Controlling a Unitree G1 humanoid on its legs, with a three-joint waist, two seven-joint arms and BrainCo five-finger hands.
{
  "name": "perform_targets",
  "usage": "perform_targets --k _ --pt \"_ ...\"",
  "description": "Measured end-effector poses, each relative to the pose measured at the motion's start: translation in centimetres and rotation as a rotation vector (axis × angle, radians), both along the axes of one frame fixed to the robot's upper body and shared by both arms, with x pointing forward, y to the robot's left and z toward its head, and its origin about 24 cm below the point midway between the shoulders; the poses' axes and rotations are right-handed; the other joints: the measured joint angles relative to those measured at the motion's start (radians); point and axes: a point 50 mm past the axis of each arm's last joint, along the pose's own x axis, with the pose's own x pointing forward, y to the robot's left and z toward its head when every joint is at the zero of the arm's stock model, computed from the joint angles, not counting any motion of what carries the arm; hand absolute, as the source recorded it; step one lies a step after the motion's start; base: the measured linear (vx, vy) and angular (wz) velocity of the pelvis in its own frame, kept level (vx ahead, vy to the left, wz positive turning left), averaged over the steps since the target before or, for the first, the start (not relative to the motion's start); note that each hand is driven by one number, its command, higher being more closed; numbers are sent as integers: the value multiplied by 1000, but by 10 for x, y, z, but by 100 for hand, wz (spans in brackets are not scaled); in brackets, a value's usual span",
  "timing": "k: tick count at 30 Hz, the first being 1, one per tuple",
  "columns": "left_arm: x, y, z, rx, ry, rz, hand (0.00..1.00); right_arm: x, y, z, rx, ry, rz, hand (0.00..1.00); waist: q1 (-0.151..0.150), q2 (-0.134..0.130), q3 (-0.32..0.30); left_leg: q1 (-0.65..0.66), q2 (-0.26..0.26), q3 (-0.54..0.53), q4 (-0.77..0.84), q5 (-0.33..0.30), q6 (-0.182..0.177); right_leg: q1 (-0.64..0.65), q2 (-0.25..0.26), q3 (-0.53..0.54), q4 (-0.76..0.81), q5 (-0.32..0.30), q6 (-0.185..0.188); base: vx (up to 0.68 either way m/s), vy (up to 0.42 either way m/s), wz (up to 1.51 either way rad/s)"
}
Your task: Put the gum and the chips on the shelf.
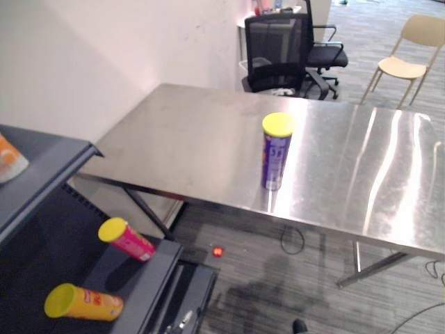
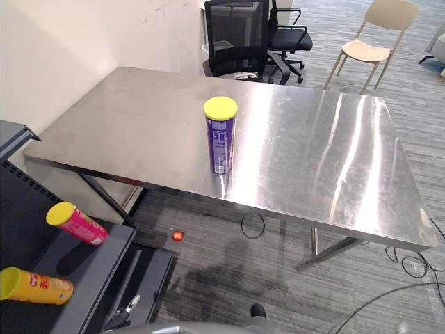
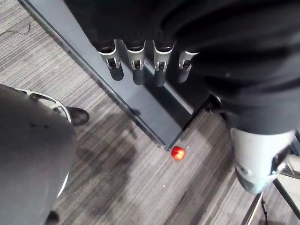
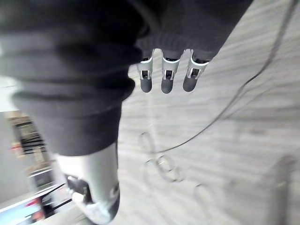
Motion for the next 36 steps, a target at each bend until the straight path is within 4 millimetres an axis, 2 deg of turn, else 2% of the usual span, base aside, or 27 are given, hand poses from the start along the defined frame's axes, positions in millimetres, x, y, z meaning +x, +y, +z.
perform_targets --k 1,2,3,4,6,9,12,14,15,16,18,22,27,36 --pt "0 0 0 -1 -5 16 0 15 -17 37 -170 -44 9 0 0 -1 -1 1 3 4 -3 0 0 -1 3 0 0 4 4 43 -42 -6" --pt "1 -1 0 -2 -8 19 0 22 -21 52 -236 -61 6 0 1 -2 -2 1 4 6 -5 0 0 -1 5 0 -1 7 7 51 -54 -13" --pt "2 -4 0 -8 -13 24 0 35 -25 79 -348 -102 -11 0 1 -4 -4 4 10 16 -9 1 -1 -3 11 -1 -2 14 4 28 -38 -14" --pt "3 -6 0 -11 -18 28 0 41 -25 92 -395 -128 -17 0 2 -4 -5 6 12 18 -11 1 -1 -3 13 -2 -3 17 4 20 -54 -12" --pt "6 -8 1 -15 -28 32 0 64 -18 133 -560 -182 11 0 3 -6 -17 10 20 20 -20 3 -3 -3 17 -9 -3 26 5 0 -68 -4" --pt "6 -9 1 -12 -19 5 0 85 0 174 -745 -238 87 0 14 -9 -26 16 21 21 -32 6 -1 -3 20 -34 -4 38 4 -11 -39 -1" --pt "7 -10 1 -8 -14 -23 0 100 18 199 -883 -261 183 0 27 -20 -40 4 12 10 -34 9 2 -4 9 -49 -13 39 6 -15 -30 11" --pt "7 -9 1 -6 -12 -33 0 109 26 204 -929 -261 256 0 26 -23 -46 -6 6 -9 -34 13 6 -2 3 -65 -20 40 7 -5 -40 30" --pt "9 -9 1 -6 -15 -50 0 125 38 204 -962 -253 371 0 26 -24 -46 -19 1 -30 -33 19 10 -3 -5 -85 -20 40 7 -5 -36 33" --pt "9 -10 1 -6 -15 -53 0 127 40 204 -966 -252 387 0 26 -24 -46 -21 0 -32 -33 20 11 -3 -6 -88 -20 40 8 -18 -32 30" --pt "11 -11 1 -6 -19 -74 0 151 62 202 -972 -277 583 0 32 -24 -46 -28 -1 -43 -29 21 12 -2 -9 -98 -20 40 8 -20 -27 15" --pt "14 -8 3 3 -35 -103 0 169 91 194 -1008 -257 848 0 35 -24 -46 -45 -1 -80 -15 22 14 10 -13 -133 -20 40 8 -23 -44 26" --pt "17 -8 4 -6 -49 -144 0 171 111 171 -972 -217 1079 0 45 -24 -42 -52 -3 -96 -3 23 14 19 -13 -155 -20 40 8 -18 -23 10" --pt "23 -7 6 10 -65 -197 0 173 135 156 -952 -231 1290 0 45 -32 -20 -69 -4 -123 -2 42 13 16 -14 -188 -20 36 3 -45 -33 7"
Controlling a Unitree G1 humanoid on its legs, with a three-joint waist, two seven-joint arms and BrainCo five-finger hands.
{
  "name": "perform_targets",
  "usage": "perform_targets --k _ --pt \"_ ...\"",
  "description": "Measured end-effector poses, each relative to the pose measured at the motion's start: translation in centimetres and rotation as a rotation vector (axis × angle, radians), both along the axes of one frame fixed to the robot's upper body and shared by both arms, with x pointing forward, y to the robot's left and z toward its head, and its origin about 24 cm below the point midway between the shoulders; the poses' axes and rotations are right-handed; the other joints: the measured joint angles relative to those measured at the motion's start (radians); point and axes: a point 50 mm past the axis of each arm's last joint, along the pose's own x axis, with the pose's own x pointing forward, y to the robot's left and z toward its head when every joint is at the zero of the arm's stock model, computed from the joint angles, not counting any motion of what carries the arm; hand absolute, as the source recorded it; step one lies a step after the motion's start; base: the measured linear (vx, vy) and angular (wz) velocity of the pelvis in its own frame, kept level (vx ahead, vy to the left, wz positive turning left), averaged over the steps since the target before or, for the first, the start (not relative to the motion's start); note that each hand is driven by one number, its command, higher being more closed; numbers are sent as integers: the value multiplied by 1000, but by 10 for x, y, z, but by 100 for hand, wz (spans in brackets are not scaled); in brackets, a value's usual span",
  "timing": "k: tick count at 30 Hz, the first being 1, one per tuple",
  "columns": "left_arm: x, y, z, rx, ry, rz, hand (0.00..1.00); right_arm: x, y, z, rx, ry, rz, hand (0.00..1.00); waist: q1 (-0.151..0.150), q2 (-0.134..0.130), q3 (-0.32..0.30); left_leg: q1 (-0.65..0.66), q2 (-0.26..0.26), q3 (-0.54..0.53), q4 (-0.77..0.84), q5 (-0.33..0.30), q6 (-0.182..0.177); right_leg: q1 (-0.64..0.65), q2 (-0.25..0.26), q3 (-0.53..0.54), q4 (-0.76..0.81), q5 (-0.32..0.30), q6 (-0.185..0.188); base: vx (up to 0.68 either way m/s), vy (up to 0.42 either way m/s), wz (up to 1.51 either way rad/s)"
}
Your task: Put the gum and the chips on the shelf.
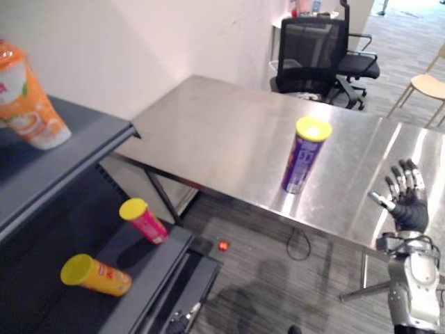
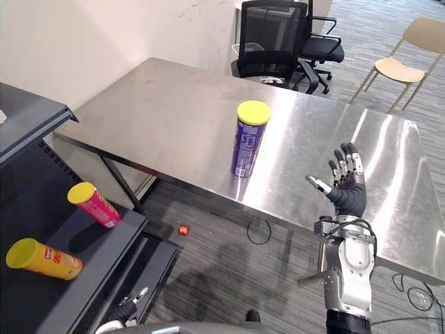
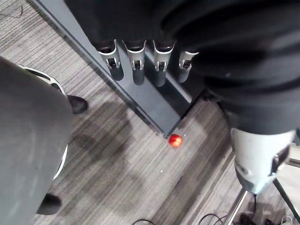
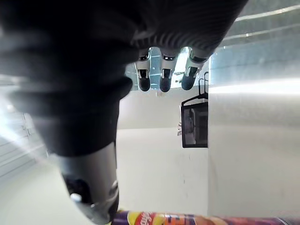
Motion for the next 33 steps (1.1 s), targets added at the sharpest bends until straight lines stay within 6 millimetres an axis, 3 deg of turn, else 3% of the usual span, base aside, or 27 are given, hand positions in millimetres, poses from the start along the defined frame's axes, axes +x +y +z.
perform_targets --k 12,18,28,33 --pt "1 -1 0 -3 -5 -11 0 10 21 -2 -8 27 111 0 10 0 1 -1 0 -19 -17 18 -2 2 2 -17 0 -3 -4 -18 -17 4" --pt "3 -1 1 -2 -8 -13 0 23 30 9 1 -20 126 0 13 1 7 -8 -1 -28 -17 20 -1 2 2 -28 0 -3 -4 -5 -13 4" --pt "8 1 3 6 -28 -15 0 43 30 16 29 -34 87 0 18 -4 31 -14 -2 -58 -31 35 -1 11 2 -59 0 -4 -6 -7 -18 9" --pt "12 1 4 8 -41 -16 0 50 27 22 11 -42 85 0 36 -3 41 -18 -2 -66 -34 38 -1 10 2 -65 0 -4 -7 -5 -11 3"
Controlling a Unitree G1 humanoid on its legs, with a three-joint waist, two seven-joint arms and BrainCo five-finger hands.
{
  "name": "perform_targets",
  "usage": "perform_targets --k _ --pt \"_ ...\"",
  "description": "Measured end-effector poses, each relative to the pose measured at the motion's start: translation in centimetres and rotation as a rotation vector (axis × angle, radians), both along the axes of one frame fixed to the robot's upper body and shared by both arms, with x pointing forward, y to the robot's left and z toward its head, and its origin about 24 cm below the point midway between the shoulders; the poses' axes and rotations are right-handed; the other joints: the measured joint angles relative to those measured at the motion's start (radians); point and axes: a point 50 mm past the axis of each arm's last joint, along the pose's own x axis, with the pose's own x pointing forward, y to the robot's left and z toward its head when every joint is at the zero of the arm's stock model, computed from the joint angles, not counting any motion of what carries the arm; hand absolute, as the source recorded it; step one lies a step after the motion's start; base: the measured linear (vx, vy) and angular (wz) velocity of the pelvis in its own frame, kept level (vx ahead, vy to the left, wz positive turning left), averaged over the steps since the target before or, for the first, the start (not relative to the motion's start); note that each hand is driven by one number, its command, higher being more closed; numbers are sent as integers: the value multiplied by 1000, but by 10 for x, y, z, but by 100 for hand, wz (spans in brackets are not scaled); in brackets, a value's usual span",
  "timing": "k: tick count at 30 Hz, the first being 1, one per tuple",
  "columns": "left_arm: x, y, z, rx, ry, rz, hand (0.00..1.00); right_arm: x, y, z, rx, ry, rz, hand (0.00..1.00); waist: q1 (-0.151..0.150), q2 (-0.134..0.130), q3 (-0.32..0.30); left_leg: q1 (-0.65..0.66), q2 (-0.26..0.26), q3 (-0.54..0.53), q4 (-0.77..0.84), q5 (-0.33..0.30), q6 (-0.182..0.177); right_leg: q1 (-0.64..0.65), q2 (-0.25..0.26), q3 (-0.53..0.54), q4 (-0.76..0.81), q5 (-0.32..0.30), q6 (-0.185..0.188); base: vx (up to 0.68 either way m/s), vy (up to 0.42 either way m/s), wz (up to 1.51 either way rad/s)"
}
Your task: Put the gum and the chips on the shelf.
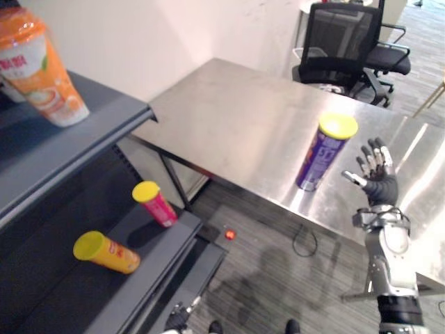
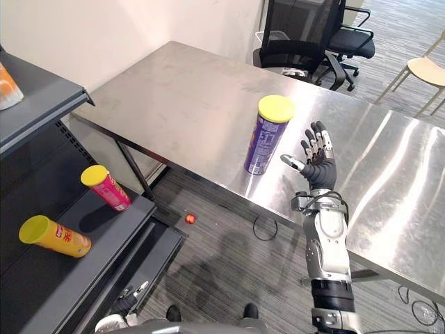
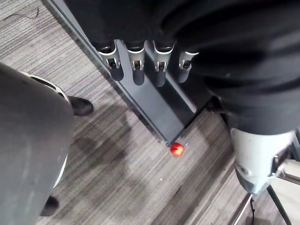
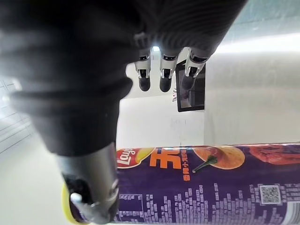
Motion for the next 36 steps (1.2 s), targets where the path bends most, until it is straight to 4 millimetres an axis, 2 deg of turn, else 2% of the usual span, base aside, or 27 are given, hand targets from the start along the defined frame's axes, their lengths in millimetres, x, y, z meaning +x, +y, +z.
perform_targets --k 8,22,23,27,36 --pt "3 0 1 2 -11 -11 0 9 2 9 -7 -24 11 0 3 -1 17 -1 -1 -11 -21 14 1 -3 1 -11 0 -1 -2 -4 -9 4" --pt "9 1 3 7 -25 -14 0 24 28 14 -51 -13 109 0 12 -4 40 -1 -2 -18 -35 22 2 -5 1 -21 0 -1 -2 0 -5 1" --pt "10 1 3 8 -27 -14 0 26 30 14 -54 -7 118 100 14 -5 44 -1 -2 -18 -35 23 2 -5 1 -21 0 -1 -2 0 0 0" --pt "10 1 3 12 -27 -12 0 30 35 8 -69 27 134 100 16 -7 45 -4 -2 -22 -36 23 2 -5 1 -24 0 -1 -2 -1 -11 2" --pt "11 3 4 18 -28 -14 0 33 44 10 -99 23 157 100 13 -10 47 -15 -2 -57 -34 28 3 6 1 -60 0 -1 -2 1 -22 11"
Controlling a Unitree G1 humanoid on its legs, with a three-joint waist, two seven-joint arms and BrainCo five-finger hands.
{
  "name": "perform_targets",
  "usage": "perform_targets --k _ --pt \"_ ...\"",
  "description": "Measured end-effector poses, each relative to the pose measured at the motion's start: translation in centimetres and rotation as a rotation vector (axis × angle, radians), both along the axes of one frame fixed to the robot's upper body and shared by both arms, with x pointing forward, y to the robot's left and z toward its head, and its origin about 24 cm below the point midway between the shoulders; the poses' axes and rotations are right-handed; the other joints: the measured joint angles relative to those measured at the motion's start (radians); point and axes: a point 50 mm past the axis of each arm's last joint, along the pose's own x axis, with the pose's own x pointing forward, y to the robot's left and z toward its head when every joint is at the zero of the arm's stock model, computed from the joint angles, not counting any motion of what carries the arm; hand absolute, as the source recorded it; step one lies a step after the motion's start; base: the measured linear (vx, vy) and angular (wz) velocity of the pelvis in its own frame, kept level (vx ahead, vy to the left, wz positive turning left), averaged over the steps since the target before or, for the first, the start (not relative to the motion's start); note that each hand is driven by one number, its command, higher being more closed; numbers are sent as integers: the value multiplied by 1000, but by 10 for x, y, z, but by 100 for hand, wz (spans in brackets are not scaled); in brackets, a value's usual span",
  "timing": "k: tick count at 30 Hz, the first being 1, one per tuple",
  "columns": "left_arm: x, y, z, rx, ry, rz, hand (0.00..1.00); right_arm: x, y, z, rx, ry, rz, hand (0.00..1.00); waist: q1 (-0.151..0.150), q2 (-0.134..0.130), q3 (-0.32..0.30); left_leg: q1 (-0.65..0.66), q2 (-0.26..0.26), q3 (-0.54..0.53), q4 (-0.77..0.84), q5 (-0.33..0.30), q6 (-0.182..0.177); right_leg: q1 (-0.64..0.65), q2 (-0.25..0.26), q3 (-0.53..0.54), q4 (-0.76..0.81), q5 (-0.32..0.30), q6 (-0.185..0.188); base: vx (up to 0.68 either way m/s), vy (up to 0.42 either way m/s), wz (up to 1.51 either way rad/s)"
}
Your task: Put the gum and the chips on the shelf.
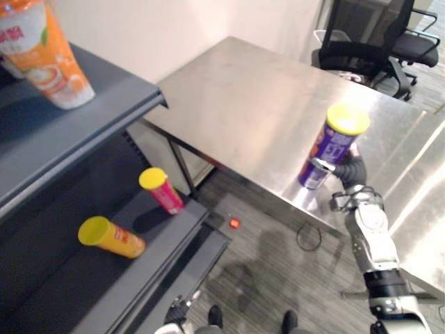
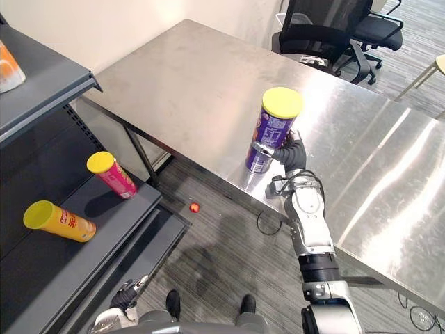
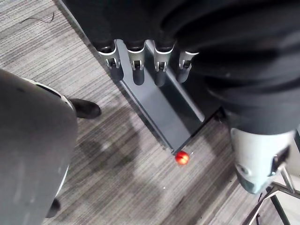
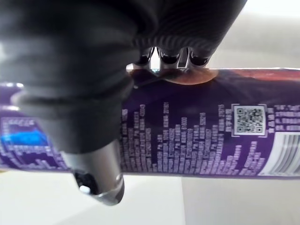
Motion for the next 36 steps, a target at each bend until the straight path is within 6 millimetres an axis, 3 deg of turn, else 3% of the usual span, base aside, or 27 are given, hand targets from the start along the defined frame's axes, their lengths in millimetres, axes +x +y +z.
perform_targets --k 10,18,20,30,33,36 --pt "5 1 2 20 -11 -45 0 -9 -13 -4 10 6 -67 100 -1 -1 4 -3 0 -58 3 10 3 19 -5 -42 28 -4 -6 -2 -8 17" --pt "3 2 2 26 -2 -23 0 -34 -15 44 68 -236 -80 100 -7 -1 4 5 2 -34 2 10 3 19 -3 -11 15 -4 -6 -1 -9 -7" --pt "2 3 2 34 3 -23 0 -40 -14 47 66 -260 -75 100 -12 -1 4 7 4 -32 2 10 3 19 -1 -10 14 -4 -6 -12 -23 -8" --pt "1 3 2 44 10 -21 0 -64 -18 27 111 -210 -88 100 -14 -1 3 23 9 -8 3 13 -2 12 0 14 35 -17 -4 -22 -17 -7" --pt "1 3 1 44 10 -21 0 -64 -9 18 121 -172 -49 100 -14 -2 4 20 9 -17 34 11 -3 -21 -15 17 141 -71 -7 -26 -14 8" --pt "1 4 2 35 4 -4 0 -61 10 14 131 -150 37 100 -7 -1 5 -46 13 -89 145 -17 -13 -15 -17 -16 177 -102 -15 -69 -35 43"
